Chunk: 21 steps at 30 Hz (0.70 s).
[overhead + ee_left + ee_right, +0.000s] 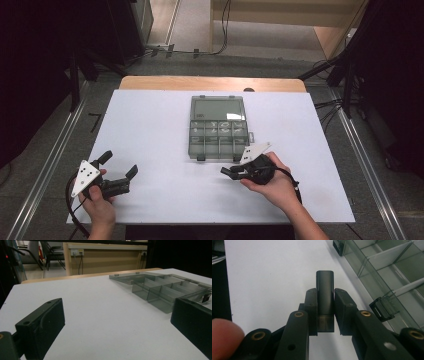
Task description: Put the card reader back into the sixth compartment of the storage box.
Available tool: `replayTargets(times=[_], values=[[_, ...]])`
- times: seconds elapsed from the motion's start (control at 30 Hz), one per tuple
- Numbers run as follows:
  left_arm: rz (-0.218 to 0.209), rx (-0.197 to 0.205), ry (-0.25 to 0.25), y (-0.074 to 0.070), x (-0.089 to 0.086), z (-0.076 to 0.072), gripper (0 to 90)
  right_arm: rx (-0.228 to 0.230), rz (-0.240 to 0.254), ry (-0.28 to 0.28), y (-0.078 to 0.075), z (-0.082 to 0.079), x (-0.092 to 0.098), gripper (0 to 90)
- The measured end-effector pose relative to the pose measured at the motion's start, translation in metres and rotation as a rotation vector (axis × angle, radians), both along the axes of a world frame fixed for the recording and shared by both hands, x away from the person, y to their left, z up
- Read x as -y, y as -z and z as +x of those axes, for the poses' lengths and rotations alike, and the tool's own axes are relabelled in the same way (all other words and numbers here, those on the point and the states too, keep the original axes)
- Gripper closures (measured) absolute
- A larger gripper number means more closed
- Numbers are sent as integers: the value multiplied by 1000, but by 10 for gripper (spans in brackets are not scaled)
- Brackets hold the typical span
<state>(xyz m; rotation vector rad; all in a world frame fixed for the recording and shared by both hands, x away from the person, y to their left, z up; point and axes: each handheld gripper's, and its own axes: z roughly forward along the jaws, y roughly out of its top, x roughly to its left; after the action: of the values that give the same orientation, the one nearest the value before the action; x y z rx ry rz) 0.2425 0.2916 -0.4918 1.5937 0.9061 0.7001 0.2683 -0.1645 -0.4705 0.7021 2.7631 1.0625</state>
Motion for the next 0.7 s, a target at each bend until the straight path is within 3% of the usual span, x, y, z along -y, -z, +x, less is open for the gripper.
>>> replayTargets(times=[0.7], values=[[-2,0,2,0,0,0,0,0,3,3,-7,7,-3,715]])
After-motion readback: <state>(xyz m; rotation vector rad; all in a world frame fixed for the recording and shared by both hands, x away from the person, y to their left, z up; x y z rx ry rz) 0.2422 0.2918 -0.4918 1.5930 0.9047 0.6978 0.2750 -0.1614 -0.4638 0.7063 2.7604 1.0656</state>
